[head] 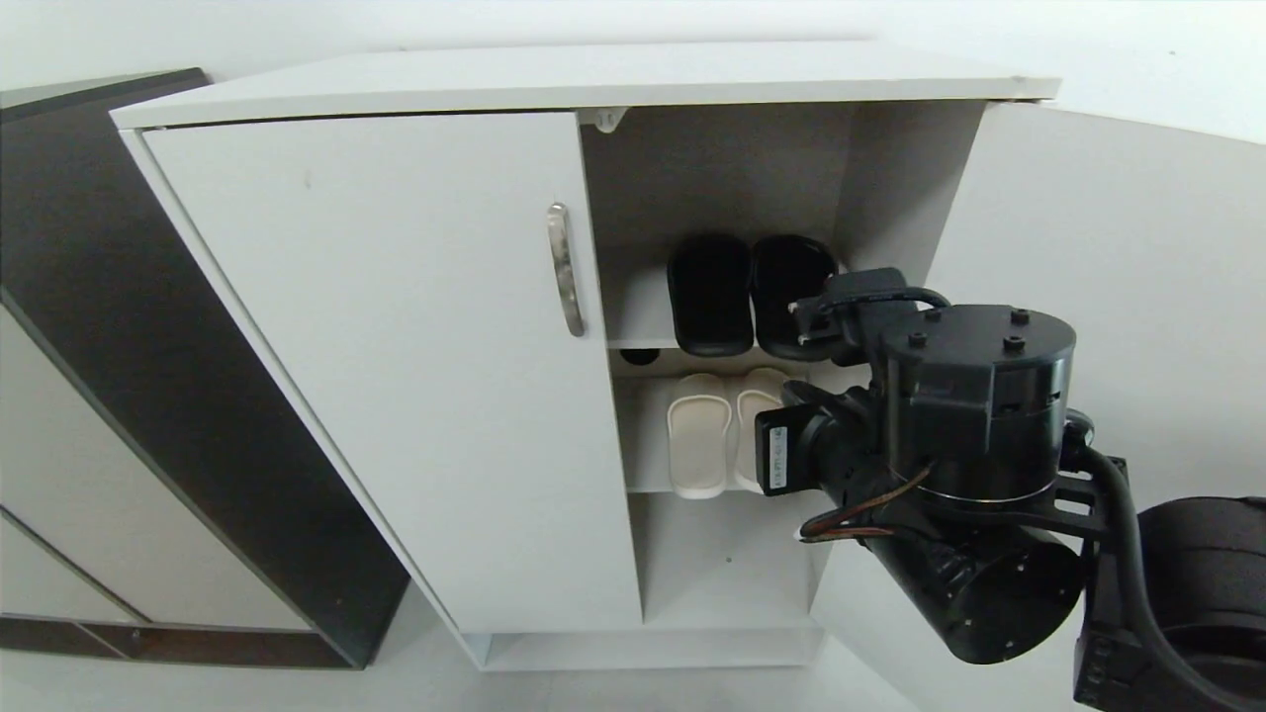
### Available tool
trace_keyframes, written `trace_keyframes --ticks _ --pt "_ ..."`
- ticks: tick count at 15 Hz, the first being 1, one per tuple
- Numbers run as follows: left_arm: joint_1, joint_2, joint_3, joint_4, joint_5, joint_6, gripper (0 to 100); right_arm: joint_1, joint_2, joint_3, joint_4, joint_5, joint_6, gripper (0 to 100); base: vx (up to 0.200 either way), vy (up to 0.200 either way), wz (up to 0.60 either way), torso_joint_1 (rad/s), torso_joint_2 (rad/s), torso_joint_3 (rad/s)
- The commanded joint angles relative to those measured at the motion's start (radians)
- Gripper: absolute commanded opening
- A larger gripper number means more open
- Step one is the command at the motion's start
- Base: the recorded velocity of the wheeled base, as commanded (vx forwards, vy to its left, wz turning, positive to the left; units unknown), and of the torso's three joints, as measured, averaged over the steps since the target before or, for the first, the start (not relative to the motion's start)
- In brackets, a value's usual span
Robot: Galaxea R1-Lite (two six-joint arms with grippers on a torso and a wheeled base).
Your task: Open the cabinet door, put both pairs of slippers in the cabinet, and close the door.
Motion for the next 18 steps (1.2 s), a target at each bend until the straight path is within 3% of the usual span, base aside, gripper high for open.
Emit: trace_keyframes --ticks 1,13,18 --pt "0.000 0.000 0.000 0.000 0.000 0.000 0 0.000 -0.001 0.024 0.001 0.001 -0.004 0 -0.200 0.000 0.00 -0.002 0.00 0.002" --pt "0.000 0.000 0.000 0.000 0.000 0.000 0 -0.001 -0.018 0.038 0.001 0.005 -0.008 0 -0.200 0.000 0.00 0.002 0.00 0.004" --pt "0.000 0.000 0.000 0.000 0.000 0.000 0 -0.006 -0.018 0.039 0.001 0.005 -0.010 0 0.000 0.000 0.00 0.000 0.00 0.000"
